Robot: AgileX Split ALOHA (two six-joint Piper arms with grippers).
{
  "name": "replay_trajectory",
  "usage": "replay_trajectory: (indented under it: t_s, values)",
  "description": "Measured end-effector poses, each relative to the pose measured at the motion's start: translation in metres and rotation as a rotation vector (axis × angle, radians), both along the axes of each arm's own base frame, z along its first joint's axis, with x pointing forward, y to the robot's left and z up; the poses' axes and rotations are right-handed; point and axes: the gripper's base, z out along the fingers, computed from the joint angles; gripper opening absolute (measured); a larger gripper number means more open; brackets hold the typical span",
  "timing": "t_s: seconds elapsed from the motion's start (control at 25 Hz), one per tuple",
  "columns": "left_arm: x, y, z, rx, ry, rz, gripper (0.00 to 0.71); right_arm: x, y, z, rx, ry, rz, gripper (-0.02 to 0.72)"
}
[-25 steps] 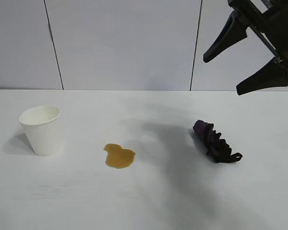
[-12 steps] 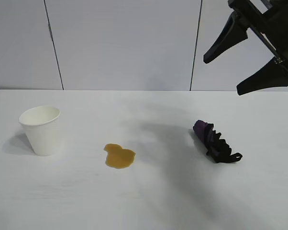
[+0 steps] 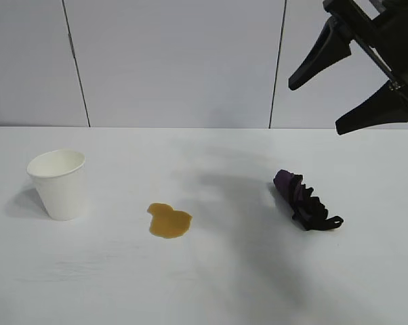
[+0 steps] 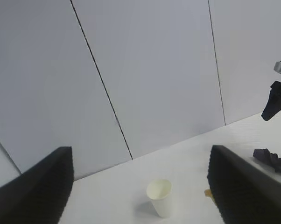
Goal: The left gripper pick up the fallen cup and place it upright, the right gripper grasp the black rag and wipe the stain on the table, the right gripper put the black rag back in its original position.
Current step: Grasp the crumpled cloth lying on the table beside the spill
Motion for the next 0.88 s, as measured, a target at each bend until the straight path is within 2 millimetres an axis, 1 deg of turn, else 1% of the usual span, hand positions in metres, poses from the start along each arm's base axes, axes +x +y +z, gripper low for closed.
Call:
replay_trajectory:
  t_s: [0.08, 0.2, 0.36, 0.48, 0.6, 0.76, 0.88]
  values:
    - [0.004, 0.003, -0.022, -0.019, 0.035, 0.025, 0.570, 0.000, 0.000, 0.000, -0.001, 0.000, 0.000, 0.554]
    - [0.037, 0.015, -0.046, -0.087, 0.191, 0.106, 0.568, 0.000, 0.000, 0.000, -0.007, 0.000, 0.003, 0.554]
    - [0.066, 0.037, -0.079, -0.209, 0.358, 0.348, 0.563, 0.000, -0.001, -0.001, -0.014, -0.001, 0.005, 0.554]
    - [0.082, 0.050, -0.103, -0.238, 0.458, 0.484, 0.559, 0.000, -0.001, -0.001, -0.014, -0.001, 0.006, 0.554]
    - [0.093, 0.055, -0.123, -0.272, 0.536, 0.530, 0.545, 0.000, -0.001, -0.001, -0.014, -0.001, 0.006, 0.554]
    - [0.103, 0.059, -0.145, -0.281, 0.618, 0.556, 0.540, 0.000, -0.001, -0.001, -0.014, -0.001, 0.006, 0.554]
    - [0.105, 0.060, -0.146, -0.283, 0.608, 0.556, 0.540, 0.000, -0.001, -0.001, -0.014, -0.001, 0.006, 0.554]
